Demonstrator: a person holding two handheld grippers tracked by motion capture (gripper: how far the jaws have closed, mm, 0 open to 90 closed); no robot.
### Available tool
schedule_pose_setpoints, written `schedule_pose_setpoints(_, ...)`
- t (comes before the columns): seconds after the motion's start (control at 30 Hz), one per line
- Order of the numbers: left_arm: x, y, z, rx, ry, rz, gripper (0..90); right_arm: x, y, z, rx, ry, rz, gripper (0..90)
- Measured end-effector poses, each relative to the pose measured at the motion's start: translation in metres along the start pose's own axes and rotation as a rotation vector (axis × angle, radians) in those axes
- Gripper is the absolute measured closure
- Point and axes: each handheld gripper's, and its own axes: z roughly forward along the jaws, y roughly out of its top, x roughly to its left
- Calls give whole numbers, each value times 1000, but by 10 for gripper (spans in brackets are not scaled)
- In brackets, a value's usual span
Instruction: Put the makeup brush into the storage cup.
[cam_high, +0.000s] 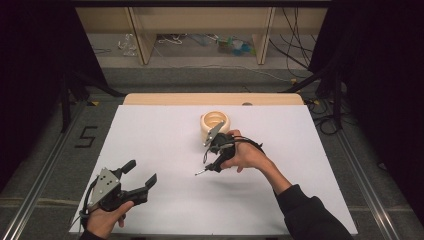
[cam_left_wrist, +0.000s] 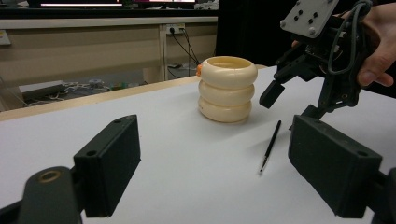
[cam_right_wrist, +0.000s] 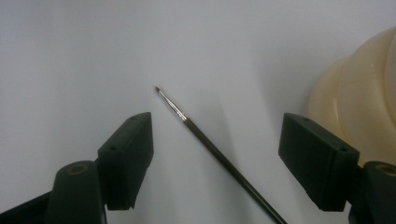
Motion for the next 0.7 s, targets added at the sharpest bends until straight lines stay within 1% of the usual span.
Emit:
schedule_pose_setpoints(0.2,0,0,0,1,1,1,167,-2,-2,2,26,-1,6,298)
schedule_pose_setpoints(0.27,0,0,0,0,0,0,167,-3,-2,3,32,6,7,303)
schedule_pose_setpoints(0.3,0,1,0,0,0,7,167,-3,-2,4,34,2,7,307)
schedule_pose_setpoints(0.33,-1,1,0,-1,-1,1,167,-4,-3,4,35,3,6,309)
schedule_pose_setpoints(0.57,0,1,0,0,-2,8,167,-3,-2,9,62,13,-16,343)
schedule_pose_setpoints(0.6,0,1,0,0,-2,8,167,-2,-2,10,62,15,-12,348)
schedule_pose_setpoints(0.63,0,1,0,-1,-2,7,167,-3,-2,11,61,16,-19,351)
schedule_pose_setpoints(0.7,-1,1,0,-2,-3,8,167,-2,-1,13,71,17,-12,353)
